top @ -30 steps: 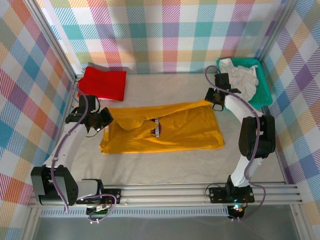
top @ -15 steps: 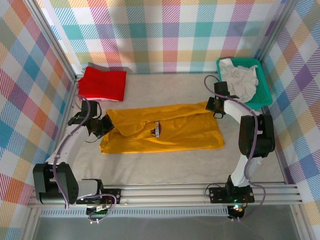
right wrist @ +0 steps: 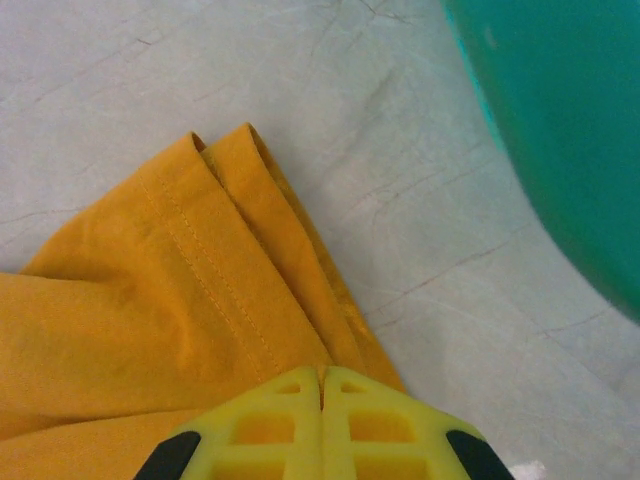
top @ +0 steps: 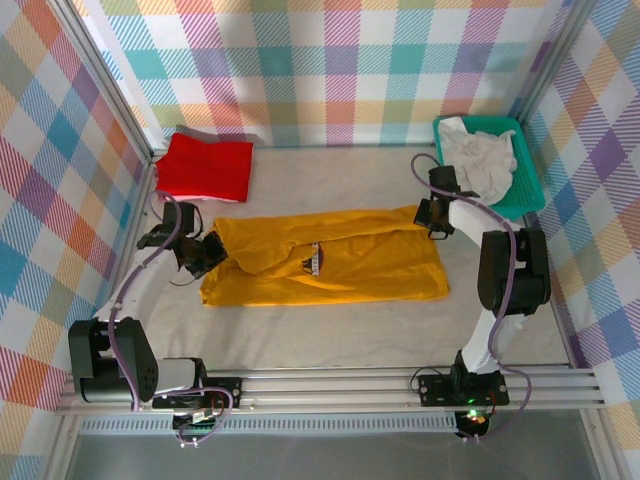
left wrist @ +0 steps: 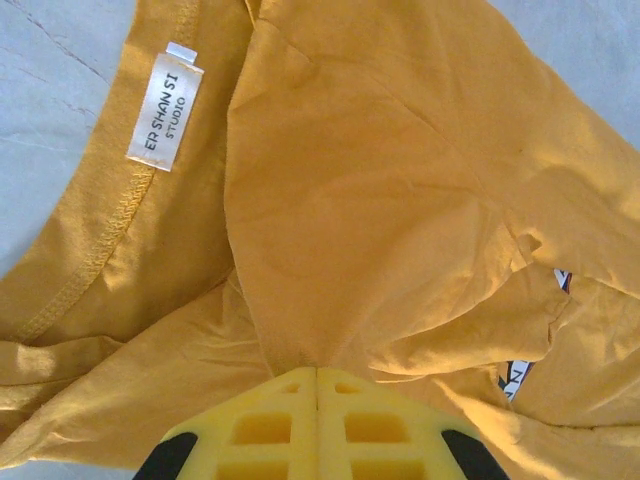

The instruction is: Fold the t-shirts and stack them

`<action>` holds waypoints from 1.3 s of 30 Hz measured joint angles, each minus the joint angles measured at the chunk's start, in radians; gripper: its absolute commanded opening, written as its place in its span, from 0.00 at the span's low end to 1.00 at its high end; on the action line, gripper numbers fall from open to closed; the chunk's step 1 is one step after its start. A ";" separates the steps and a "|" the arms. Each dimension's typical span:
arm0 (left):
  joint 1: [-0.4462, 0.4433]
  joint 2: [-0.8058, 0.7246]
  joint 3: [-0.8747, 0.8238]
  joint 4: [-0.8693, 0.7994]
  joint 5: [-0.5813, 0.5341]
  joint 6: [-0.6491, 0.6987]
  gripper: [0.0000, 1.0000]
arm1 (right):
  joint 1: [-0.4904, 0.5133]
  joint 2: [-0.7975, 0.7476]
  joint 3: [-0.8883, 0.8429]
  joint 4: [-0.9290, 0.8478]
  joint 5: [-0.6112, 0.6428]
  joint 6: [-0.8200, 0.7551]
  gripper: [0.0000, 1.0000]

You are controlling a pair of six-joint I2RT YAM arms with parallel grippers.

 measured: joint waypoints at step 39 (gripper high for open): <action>0.006 -0.085 -0.035 0.025 0.084 -0.032 0.00 | 0.249 -0.126 0.009 0.060 -0.402 -0.023 0.26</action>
